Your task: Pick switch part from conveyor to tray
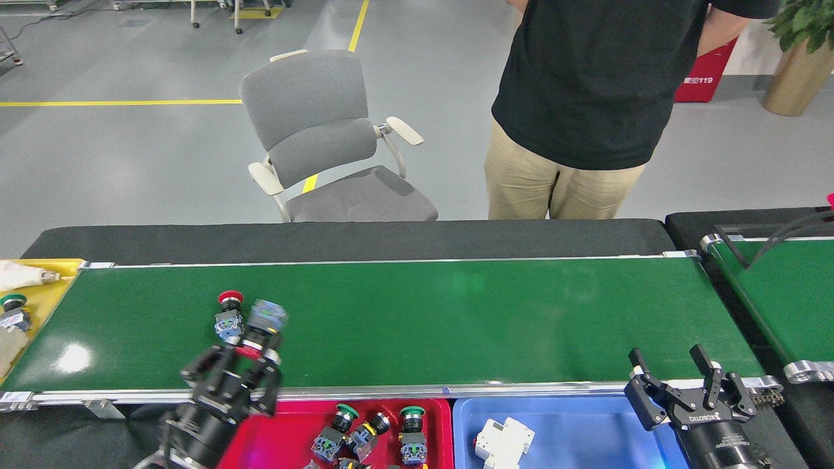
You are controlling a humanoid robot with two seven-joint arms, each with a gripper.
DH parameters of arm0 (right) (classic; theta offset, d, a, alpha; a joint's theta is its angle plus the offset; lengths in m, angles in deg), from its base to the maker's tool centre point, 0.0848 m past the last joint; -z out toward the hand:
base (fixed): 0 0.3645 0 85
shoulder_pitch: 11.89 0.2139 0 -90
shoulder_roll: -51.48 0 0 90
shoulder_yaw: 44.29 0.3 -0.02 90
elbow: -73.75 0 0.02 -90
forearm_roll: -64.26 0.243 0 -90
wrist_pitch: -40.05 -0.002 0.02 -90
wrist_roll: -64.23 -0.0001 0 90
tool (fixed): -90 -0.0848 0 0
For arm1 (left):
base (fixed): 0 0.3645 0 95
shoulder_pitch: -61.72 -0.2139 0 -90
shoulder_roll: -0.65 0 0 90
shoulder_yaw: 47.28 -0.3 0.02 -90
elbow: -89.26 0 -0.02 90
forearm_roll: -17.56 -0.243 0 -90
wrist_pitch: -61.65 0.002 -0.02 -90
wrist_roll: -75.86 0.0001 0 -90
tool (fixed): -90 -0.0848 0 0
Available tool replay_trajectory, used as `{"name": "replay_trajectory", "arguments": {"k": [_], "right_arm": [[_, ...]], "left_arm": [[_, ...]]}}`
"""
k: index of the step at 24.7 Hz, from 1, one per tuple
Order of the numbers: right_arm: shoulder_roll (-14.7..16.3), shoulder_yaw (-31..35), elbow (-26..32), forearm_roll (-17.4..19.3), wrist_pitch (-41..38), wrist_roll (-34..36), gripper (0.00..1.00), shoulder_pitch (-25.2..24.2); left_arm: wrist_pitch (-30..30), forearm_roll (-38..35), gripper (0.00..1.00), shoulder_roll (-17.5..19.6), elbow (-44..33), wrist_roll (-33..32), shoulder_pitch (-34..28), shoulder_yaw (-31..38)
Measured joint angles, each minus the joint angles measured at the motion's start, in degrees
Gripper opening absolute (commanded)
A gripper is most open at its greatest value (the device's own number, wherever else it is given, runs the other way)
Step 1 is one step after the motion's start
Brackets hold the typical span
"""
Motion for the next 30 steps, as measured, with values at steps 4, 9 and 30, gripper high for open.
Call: {"name": "replay_trajectory", "arguments": {"k": [4, 9, 30], "right_arm": [[0.0, 0.1, 0.6, 0.1, 0.1, 0.0, 0.99, -1.6], [0.0, 0.1, 2.8, 0.1, -0.3, 0.0, 0.99, -4.5], [-0.4, -1.3, 2.7, 0.2, -0.6, -0.1, 0.99, -5.1]], "left_arm": [[-0.5, 0.0, 1.00, 0.0, -0.4, -0.7, -0.3, -1.7], [4.4, 0.0, 1.00, 0.0, 0.4, -0.9, -0.3, 0.9], [9.3, -0.3, 1.00, 9.9, 25.3, -0.8, 11.4, 25.6]]}}
